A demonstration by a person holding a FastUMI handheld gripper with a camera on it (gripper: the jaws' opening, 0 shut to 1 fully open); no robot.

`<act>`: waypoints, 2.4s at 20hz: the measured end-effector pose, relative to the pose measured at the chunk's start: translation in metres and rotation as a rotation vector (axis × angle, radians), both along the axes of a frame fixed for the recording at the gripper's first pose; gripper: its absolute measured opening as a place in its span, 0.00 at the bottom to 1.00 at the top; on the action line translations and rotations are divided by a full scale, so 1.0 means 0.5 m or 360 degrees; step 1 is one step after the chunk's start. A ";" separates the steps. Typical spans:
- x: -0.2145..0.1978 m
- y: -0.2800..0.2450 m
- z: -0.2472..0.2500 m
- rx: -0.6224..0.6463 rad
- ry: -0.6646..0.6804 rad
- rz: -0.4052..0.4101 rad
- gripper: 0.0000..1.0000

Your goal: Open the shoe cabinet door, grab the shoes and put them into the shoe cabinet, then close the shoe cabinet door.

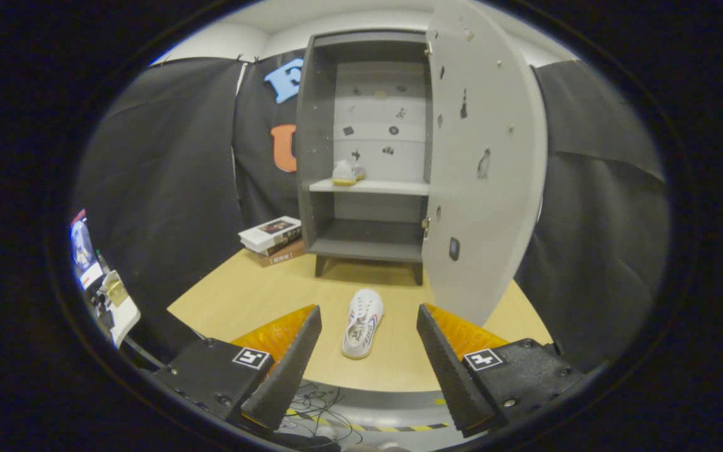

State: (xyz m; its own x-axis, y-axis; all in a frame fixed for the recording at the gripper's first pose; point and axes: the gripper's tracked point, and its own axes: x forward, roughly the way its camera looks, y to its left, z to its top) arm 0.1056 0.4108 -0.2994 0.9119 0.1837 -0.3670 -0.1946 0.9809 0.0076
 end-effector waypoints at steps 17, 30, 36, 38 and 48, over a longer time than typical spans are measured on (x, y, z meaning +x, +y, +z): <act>0.320 0.181 -0.394 0.0147 0.0623 -0.0045 0.88; 0.408 0.163 -0.444 0.0033 0.0557 -0.0136 0.28; 0.414 0.156 -0.386 -0.0056 0.0465 -0.0069 0.05; 0.415 0.149 -0.345 -0.0077 0.0405 -0.0068 0.04; 0.452 0.100 -0.004 -0.0077 0.0112 -0.0062 0.05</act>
